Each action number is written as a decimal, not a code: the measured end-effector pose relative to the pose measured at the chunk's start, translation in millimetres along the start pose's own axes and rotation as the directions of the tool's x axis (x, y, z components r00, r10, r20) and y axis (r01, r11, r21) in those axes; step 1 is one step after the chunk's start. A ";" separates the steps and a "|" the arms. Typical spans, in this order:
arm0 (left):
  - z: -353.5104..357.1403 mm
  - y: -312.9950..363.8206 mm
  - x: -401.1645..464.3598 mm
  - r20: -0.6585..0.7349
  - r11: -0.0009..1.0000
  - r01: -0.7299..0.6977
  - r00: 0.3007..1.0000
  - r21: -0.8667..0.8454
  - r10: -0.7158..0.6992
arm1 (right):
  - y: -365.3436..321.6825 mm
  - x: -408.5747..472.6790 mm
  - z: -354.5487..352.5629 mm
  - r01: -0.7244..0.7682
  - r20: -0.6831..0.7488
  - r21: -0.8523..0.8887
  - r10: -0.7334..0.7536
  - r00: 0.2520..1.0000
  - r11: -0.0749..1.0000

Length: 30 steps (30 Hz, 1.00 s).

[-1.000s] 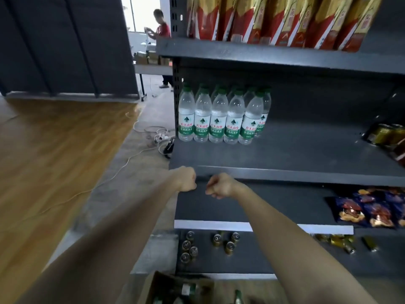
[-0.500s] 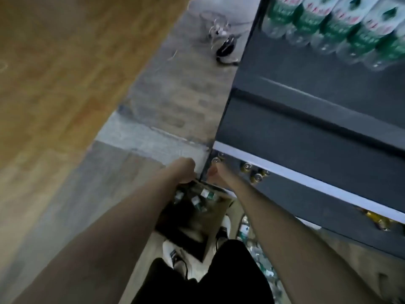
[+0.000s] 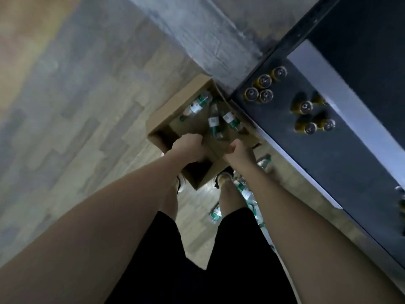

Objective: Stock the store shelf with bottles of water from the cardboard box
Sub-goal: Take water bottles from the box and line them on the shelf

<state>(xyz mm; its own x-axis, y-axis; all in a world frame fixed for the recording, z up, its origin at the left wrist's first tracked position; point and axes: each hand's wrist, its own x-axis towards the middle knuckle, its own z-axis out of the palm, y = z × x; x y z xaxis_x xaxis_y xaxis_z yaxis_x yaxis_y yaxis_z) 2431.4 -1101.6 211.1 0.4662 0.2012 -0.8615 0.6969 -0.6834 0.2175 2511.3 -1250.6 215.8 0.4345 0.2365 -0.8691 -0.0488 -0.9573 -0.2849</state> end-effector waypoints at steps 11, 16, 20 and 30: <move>96.4 -6.1 130.0 0.019 0.936 0.172 0.985 -0.309 -0.174 | 57.9 143.7 37.4 -0.047 0.049 -0.002 0.047 0.998 0.999; 134.2 -17.3 192.0 0.003 0.890 0.240 0.966 -0.389 -0.259 | 79.4 206.7 65.2 -0.067 0.093 0.000 0.067 0.993 0.998; 165.7 -33.3 239.2 0.024 0.853 0.285 0.952 -0.437 -0.305 | 93.5 255.0 93.3 -0.088 0.111 0.007 0.086 0.990 0.996; 224.2 -71.2 353.9 0.039 0.897 0.262 0.963 -0.357 -0.265 | 115.2 383.2 161.4 -0.138 0.041 0.046 0.136 0.990 0.989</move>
<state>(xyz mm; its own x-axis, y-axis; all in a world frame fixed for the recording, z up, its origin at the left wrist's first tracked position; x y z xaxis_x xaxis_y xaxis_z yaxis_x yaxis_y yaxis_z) 2424.5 -1139.0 -212.1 0.2429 0.3477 -0.9056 0.9414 -0.3097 0.1336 2527.0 -1243.4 -215.3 0.3864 0.1109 -0.9157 -0.1491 -0.9722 -0.1806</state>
